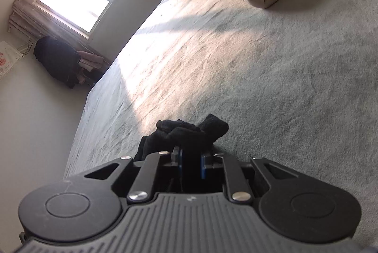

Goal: Fold clothes
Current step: 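Grasp the black bundle's ends with the left gripper while the right gripper grasps the other end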

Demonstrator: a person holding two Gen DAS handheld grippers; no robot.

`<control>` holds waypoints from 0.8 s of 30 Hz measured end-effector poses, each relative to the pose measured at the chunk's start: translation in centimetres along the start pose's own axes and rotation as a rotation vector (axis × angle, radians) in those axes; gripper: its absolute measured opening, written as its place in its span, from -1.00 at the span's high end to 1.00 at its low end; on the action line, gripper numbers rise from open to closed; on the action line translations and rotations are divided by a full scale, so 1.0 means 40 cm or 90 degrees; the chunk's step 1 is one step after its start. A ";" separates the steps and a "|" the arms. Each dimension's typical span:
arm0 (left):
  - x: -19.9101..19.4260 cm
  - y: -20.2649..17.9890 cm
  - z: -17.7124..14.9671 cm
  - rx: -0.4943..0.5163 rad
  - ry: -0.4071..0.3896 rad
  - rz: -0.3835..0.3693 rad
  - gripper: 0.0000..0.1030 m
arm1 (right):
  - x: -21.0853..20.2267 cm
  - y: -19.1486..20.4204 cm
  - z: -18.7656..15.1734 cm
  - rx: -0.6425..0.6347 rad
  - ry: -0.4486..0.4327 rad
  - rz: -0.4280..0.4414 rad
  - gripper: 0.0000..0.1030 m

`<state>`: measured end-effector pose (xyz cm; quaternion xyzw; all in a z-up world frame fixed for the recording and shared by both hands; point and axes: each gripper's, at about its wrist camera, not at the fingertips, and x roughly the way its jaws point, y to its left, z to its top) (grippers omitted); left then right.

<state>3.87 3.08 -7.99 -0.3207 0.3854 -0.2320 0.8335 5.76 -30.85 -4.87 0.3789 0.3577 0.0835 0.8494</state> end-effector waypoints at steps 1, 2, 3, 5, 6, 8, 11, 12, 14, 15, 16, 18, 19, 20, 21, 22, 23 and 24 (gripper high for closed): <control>0.000 0.013 0.008 -0.007 0.005 0.002 0.41 | 0.002 -0.004 -0.003 -0.005 0.001 -0.007 0.57; 0.000 0.026 0.018 -0.015 0.010 0.003 0.26 | 0.003 -0.008 -0.004 -0.010 0.003 -0.013 0.55; -0.001 0.038 0.030 -0.028 0.015 -0.007 0.13 | 0.000 -0.010 0.001 -0.015 0.004 -0.012 0.43; -0.001 0.063 0.054 -0.060 0.019 -0.023 0.03 | -0.005 -0.014 0.010 -0.025 0.007 -0.010 0.01; 0.001 0.073 0.061 -0.081 0.020 -0.027 -0.04 | -0.007 -0.015 0.015 -0.029 0.008 -0.009 -0.06; 0.008 0.085 0.064 -0.118 0.028 -0.041 -0.06 | -0.012 -0.019 0.024 -0.039 0.011 -0.007 -0.09; 0.012 0.075 0.056 -0.119 0.020 -0.036 -0.08 | -0.019 -0.025 0.038 -0.053 0.016 -0.004 -0.11; 0.014 0.069 0.052 -0.112 0.016 -0.032 -0.08 | -0.020 -0.024 0.044 -0.064 0.019 -0.001 -0.11; 0.022 0.062 0.046 -0.102 0.005 -0.022 -0.07 | -0.009 -0.001 0.065 -0.124 0.024 0.007 -0.11; 0.024 0.061 0.046 -0.104 0.000 -0.021 -0.07 | -0.007 0.010 0.070 -0.155 0.018 0.006 -0.11; 0.027 0.061 0.045 -0.106 -0.006 -0.020 -0.07 | -0.003 0.021 0.076 -0.186 0.013 0.008 -0.11; 0.032 0.065 0.047 -0.116 -0.014 -0.021 -0.06 | 0.019 0.040 0.082 -0.232 0.028 0.031 -0.12; 0.034 0.067 0.049 -0.121 -0.017 -0.023 -0.06 | 0.033 0.049 0.083 -0.249 0.041 0.039 -0.12; 0.037 0.069 0.050 -0.126 -0.020 -0.024 -0.06 | 0.048 0.060 0.082 -0.267 0.052 0.045 -0.12; 0.043 0.070 0.053 -0.128 -0.022 -0.027 -0.06 | 0.063 0.067 0.078 -0.279 0.062 0.051 -0.13; 0.048 0.070 0.056 -0.129 -0.025 -0.030 -0.06 | 0.078 0.074 0.075 -0.290 0.073 0.055 -0.14; 0.053 0.070 0.058 -0.131 -0.028 -0.031 -0.06 | 0.095 0.077 0.074 -0.295 0.089 0.053 -0.14; 0.058 0.070 0.060 -0.131 -0.030 -0.033 -0.05 | 0.111 0.079 0.072 -0.301 0.104 0.051 -0.14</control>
